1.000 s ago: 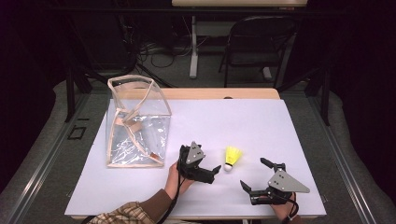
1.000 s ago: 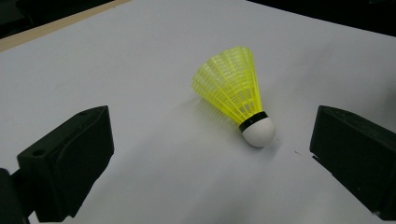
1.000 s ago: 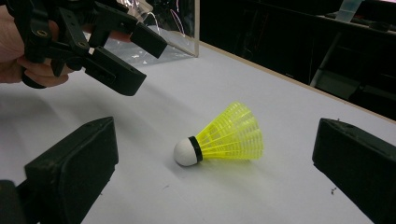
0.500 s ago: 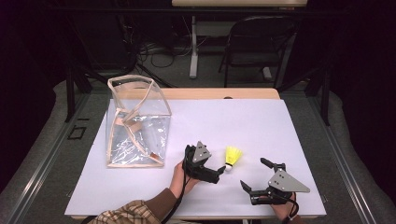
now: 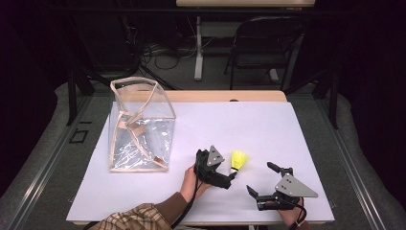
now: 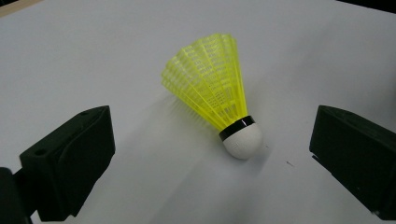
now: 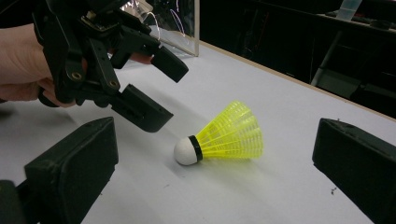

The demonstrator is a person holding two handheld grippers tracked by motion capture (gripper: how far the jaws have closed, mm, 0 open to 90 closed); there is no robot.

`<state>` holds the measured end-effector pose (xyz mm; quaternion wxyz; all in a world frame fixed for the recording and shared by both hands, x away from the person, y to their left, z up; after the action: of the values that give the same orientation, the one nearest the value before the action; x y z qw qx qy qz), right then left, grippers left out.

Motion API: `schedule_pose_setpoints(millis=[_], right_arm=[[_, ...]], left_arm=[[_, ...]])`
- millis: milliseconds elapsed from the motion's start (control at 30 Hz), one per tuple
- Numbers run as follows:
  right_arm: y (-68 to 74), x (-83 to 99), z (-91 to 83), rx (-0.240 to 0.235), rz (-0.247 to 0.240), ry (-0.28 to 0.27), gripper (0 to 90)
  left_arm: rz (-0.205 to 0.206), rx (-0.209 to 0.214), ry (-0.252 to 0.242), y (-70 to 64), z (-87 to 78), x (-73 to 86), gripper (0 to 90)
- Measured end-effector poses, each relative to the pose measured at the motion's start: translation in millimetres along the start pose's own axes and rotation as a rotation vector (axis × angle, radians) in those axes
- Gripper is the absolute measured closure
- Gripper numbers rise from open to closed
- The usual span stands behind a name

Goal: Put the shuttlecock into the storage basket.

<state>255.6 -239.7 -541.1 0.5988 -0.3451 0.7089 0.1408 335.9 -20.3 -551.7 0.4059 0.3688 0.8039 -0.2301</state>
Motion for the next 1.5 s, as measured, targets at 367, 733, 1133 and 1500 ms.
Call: schedule_pose_setpoints(millis=[367,733,1133,1500], right_arm=[[-0.1,0.1,0.1,0.001,0.002,0.001,0.0],[-0.1,0.1,-0.1,0.0,0.006,0.001,0.0],[-0.1,0.1,-0.3,-0.002,0.006,-0.001,0.0],[0.2,-0.1,-0.5,-0.006,0.003,0.0,0.0]], left_arm=[[-0.05,-0.051,0.035,-11.3,14.2,6.8,13.0],[-0.088,-0.092,0.065,-23.2,25.9,6.8,26.8],[-0.107,-0.101,0.076,-29.9,33.9,7.7,49.8],[-0.119,-0.104,0.077,-30.4,33.7,8.4,55.7]])
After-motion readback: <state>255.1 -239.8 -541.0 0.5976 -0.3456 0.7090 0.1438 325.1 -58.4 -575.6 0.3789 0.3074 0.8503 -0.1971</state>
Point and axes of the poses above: each handheld gripper's, and its own axes: z roughly forward along the jaws, x roughly out of its underside, y roughly to its left, the point moved 2 cm from there along z, roughly forward along the jaws, and after that the axes turned 4 degrees about -z, right-handed, at the moved point
